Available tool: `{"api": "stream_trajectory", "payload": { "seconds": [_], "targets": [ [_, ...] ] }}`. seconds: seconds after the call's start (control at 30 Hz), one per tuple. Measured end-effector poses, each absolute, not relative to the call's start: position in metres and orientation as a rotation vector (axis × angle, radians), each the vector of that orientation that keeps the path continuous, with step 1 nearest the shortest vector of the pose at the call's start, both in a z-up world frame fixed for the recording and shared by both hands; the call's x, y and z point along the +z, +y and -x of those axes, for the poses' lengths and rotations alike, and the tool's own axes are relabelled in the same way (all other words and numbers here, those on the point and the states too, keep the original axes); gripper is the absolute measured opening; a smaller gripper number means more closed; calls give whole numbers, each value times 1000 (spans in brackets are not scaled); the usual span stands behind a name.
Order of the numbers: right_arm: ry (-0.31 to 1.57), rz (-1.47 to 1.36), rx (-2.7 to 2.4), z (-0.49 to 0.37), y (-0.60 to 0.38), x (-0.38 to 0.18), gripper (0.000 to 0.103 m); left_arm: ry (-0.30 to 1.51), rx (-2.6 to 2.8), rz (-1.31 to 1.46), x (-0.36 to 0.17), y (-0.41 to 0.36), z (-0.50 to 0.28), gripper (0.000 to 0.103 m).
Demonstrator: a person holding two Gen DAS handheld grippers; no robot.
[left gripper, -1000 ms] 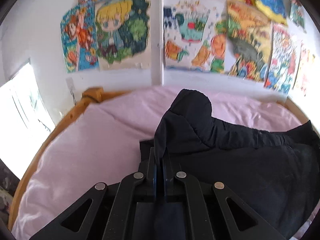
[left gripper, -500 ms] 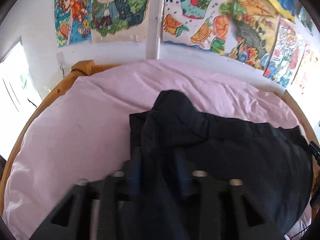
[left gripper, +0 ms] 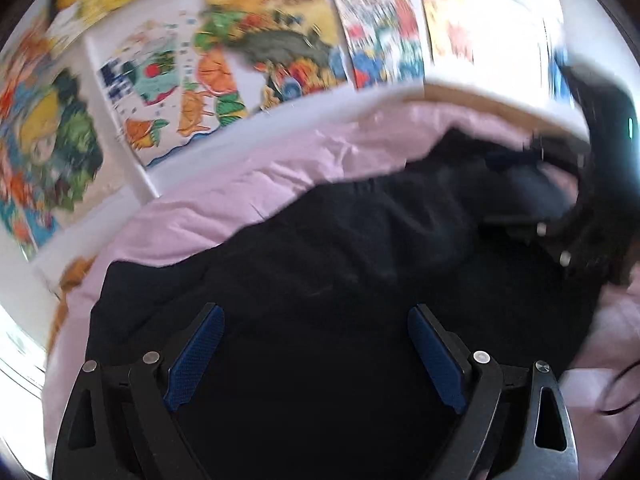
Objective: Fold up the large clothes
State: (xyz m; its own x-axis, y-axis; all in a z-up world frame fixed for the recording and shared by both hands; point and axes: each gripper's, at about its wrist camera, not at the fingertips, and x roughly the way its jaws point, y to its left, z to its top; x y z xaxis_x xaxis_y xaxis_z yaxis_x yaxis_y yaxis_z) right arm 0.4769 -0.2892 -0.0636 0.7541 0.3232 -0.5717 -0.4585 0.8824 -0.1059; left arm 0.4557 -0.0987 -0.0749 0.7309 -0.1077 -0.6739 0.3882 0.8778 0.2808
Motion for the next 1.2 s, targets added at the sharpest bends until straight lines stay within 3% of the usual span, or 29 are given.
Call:
{"api": "stream_trajectory", "payload": {
  "seconds": [0.2, 0.27, 0.57, 1.2],
  "targets": [
    [653, 241, 367, -519, -292, -84, 86, 753, -231, -359, -83, -90, -499, 96],
    [665, 239, 346, -531, -293, -88, 86, 773, -202, -343, -89, -85, -512, 102],
    [765, 225, 291, -580, -288, -115, 95, 868, -168, -259, -121, -71, -558, 103],
    [801, 129, 342, -582, -301, -121, 102, 890, -223, -173, -123, -56, -559, 103]
  ]
}}
